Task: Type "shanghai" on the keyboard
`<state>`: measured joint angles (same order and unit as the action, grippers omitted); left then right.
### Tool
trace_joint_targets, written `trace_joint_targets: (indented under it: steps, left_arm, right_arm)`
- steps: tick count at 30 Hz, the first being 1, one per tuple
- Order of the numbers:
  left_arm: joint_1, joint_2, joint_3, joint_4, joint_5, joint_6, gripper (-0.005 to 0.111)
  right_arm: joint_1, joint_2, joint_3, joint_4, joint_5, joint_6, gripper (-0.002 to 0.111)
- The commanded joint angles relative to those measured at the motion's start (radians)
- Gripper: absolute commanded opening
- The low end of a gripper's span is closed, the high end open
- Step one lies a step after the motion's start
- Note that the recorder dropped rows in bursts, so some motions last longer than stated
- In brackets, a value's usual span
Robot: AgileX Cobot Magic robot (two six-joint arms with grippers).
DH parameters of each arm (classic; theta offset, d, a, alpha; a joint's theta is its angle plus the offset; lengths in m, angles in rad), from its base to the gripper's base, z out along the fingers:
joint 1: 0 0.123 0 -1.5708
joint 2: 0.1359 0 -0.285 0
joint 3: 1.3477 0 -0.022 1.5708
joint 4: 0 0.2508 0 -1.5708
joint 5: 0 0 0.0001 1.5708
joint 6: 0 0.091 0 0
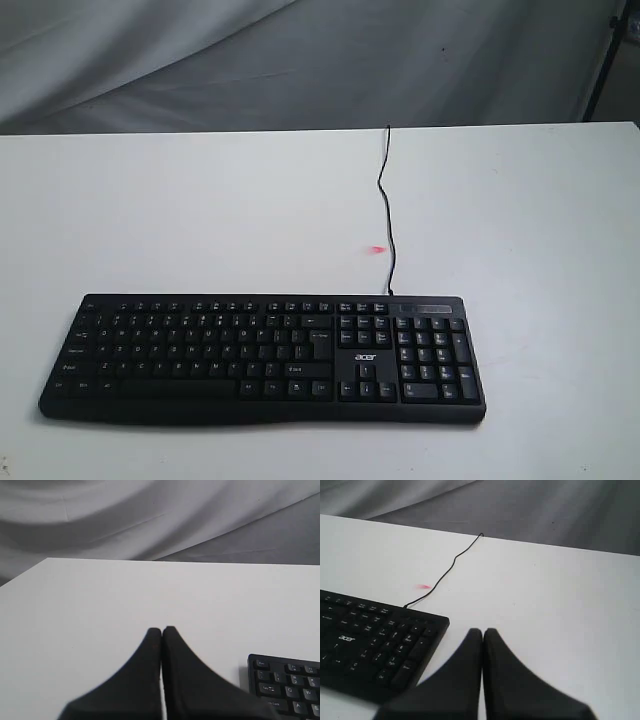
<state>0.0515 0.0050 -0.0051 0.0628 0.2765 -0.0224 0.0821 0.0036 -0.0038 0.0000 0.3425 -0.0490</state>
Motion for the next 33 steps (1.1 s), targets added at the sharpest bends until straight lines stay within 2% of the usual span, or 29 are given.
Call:
trace_joint_targets:
  steps: [1, 13, 21, 29, 33]
  left_arm:
    - [0.002, -0.005, 0.005, -0.001, -0.011, -0.002, 0.001]
    - [0.002, -0.005, 0.005, -0.001, -0.011, -0.002, 0.001]
    - [0.002, -0.005, 0.005, -0.001, -0.011, -0.002, 0.001]
    - [0.002, -0.005, 0.005, -0.001, -0.011, -0.002, 0.001]
    - [0.002, -0.005, 0.005, -0.001, -0.011, -0.002, 0.001]
  right_arm:
    - [-0.002, -0.004, 0.004, 0.011, -0.001, 0.006, 0.000]
    - [-0.002, -0.004, 0.004, 0.006, -0.023, 0.006, 0.000]
    - [-0.002, -0.004, 0.004, 0.006, -0.269, 0.006, 0.000]
    - [-0.002, -0.004, 0.004, 0.006, -0.312, 0.006, 0.000]
    - [-0.002, -0.004, 0.004, 0.011, -0.388, 0.006, 0.000]
